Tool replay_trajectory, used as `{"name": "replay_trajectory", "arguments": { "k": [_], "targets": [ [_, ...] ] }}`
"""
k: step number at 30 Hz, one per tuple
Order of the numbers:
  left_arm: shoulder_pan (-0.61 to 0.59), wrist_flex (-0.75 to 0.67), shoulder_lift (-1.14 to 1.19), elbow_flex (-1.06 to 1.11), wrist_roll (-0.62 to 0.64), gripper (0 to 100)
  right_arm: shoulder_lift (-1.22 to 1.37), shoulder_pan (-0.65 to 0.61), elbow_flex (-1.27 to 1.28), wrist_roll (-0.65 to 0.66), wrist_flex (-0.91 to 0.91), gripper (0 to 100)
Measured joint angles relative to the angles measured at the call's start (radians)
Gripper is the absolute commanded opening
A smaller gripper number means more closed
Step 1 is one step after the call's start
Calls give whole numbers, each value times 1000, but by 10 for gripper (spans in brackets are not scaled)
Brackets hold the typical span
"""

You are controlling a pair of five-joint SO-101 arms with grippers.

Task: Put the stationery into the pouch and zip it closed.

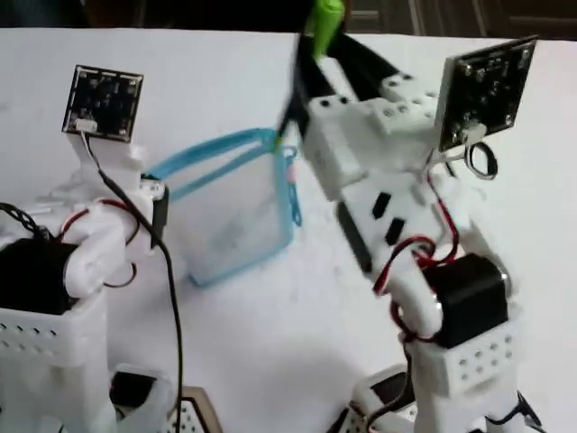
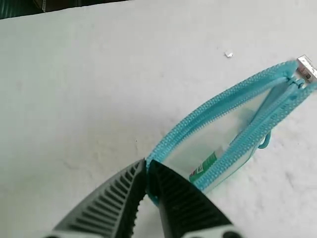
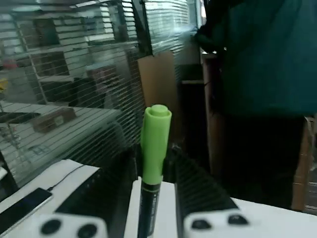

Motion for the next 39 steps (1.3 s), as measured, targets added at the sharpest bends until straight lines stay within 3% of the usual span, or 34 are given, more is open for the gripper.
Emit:
{"name": "replay_trajectory", "arguments": {
  "k": [8,17,20,25,30,35,39],
  "targets": [
    [0,0,0,0,0,22,152,-72,21,-57,-101,16],
    [0,0,0,0,0,22,133,-158,288,-58,-167,21],
    [0,0,0,0,0,22,69,-230,382,-26,-169,93],
    [0,0,0,0,0,22,17,-265,473,58,-169,326],
    [0,0,0,0,0,22,-5,-272,473,61,-166,333],
    [0,0,0,0,0,22,-12,-183,411,61,-166,286],
    [0,0,0,0,0,22,35,31,374,77,-166,305]
  ]
}}
